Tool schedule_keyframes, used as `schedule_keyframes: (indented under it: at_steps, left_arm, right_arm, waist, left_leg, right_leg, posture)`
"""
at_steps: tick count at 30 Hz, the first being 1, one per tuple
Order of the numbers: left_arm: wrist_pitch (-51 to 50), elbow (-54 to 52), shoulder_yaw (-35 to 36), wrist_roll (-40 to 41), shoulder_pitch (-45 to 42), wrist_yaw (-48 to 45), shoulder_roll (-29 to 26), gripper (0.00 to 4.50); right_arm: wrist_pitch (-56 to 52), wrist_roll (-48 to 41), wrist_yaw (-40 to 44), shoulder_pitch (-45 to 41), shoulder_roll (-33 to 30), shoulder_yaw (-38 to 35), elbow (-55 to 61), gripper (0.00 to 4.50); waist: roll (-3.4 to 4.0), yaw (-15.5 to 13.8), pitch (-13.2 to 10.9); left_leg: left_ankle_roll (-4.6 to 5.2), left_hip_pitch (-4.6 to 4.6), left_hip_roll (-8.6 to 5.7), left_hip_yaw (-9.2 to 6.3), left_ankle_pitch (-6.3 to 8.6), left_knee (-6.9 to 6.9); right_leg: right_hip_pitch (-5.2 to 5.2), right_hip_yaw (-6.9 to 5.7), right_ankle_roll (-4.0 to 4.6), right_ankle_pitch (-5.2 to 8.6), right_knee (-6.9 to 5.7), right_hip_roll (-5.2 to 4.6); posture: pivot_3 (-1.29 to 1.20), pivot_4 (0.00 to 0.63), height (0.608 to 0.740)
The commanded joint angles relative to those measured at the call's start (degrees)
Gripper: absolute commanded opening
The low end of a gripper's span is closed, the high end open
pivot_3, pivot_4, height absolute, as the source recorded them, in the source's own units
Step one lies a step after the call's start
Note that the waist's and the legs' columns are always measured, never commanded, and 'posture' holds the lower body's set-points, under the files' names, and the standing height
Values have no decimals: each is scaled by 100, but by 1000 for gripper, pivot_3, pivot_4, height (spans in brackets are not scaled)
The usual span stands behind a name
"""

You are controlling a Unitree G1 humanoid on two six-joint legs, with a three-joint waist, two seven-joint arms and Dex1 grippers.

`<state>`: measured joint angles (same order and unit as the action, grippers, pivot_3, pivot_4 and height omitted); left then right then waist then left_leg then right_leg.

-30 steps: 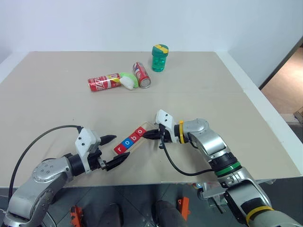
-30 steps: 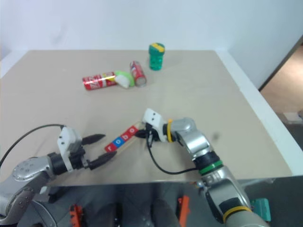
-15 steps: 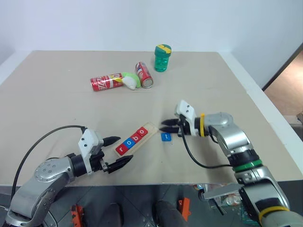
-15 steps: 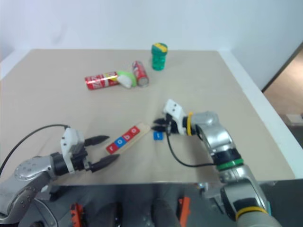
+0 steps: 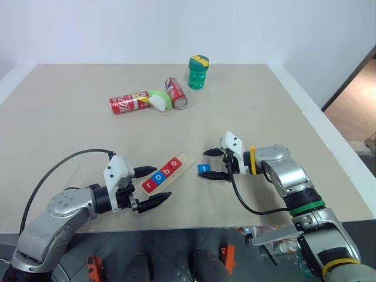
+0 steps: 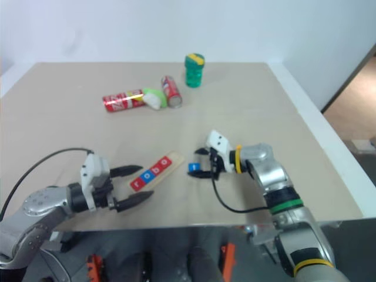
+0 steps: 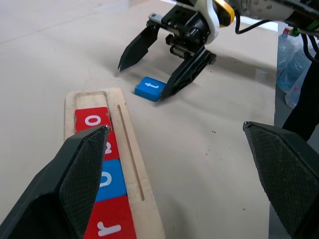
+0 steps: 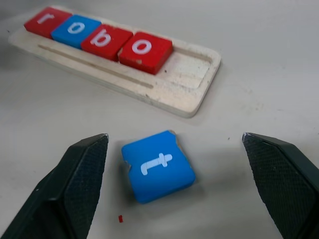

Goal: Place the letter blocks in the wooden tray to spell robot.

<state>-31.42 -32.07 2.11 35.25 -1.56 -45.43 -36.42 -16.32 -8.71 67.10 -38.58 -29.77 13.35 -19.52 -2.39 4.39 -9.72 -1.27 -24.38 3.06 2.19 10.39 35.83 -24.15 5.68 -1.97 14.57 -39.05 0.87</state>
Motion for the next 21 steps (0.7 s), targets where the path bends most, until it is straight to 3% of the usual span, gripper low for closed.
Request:
schedule_keyframes:
  at_steps: [1, 9, 12, 21]
  left_arm:
    - [8, -91, 91, 74, -11, 58, 15, 4500]
    - [161, 24, 391, -27, 33, 616, 328, 4500]
    - [273, 37, 479, -154, 23, 958, 552, 4500]
    - [389, -58, 442, -331, 135, 1307, 777, 4500]
  right_arm:
    - [25, -217, -88, -201, 132, -289, 69, 4482]
    - [-552, -512, -607, -535, 701, -469, 311, 4482]
    - [-417, -267, -1116, -735, 1109, -336, -86, 3652]
    - [317, 280, -1917, -1615, 1777, -302, -1755, 458]
  waist:
    - [0, 0, 0]
    - [0, -3, 0]
    - [-1, -4, 1]
    - [-1, -2, 1]
  left_leg:
    - [0, 0, 1, 0, 0, 0]
    - [0, 0, 3, -3, 0, 3]
    - [0, -1, 3, -4, 0, 3]
    - [-1, -6, -3, -1, -1, 3]
  right_leg:
    - [-1, 0, 0, 0, 0, 1]
    - [0, -3, 2, -6, 0, 2]
    - [1, -3, 2, -6, 0, 2]
    - [-1, 1, 9, -13, 0, -3]
  posture:
    - [0, 150, 740]
    - [0, 150, 740]
    - [0, 150, 740]
    - [0, 150, 740]
